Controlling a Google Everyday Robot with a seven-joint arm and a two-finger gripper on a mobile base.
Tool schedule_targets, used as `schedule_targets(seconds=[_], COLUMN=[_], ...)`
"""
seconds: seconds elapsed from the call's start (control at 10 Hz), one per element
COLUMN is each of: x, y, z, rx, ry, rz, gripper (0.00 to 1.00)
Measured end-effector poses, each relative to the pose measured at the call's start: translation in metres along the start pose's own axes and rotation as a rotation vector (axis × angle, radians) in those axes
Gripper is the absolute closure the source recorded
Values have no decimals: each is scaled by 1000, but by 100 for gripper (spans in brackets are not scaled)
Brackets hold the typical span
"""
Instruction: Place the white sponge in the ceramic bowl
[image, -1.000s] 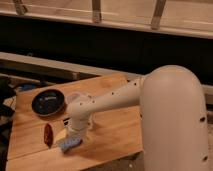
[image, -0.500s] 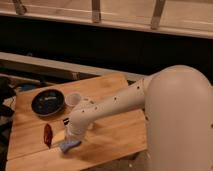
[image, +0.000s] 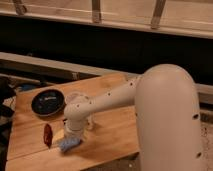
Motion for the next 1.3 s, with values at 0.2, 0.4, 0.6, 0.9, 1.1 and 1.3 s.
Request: schedule_targets(seconds=[0.2,0.4,0.6,0.9,1.1,1.3], x=[-11,-13,-14,-23,-33,-37], y=[10,12,13,3,-14,-29], z=[2,5,9,14,14,18], rx=[46,64,78,77,88,104], ry=[-25,-40,-52,-69,-78,-78], rz=[-25,-43,-58,-63,-55,-38], gripper=[0,0,0,0,0,0])
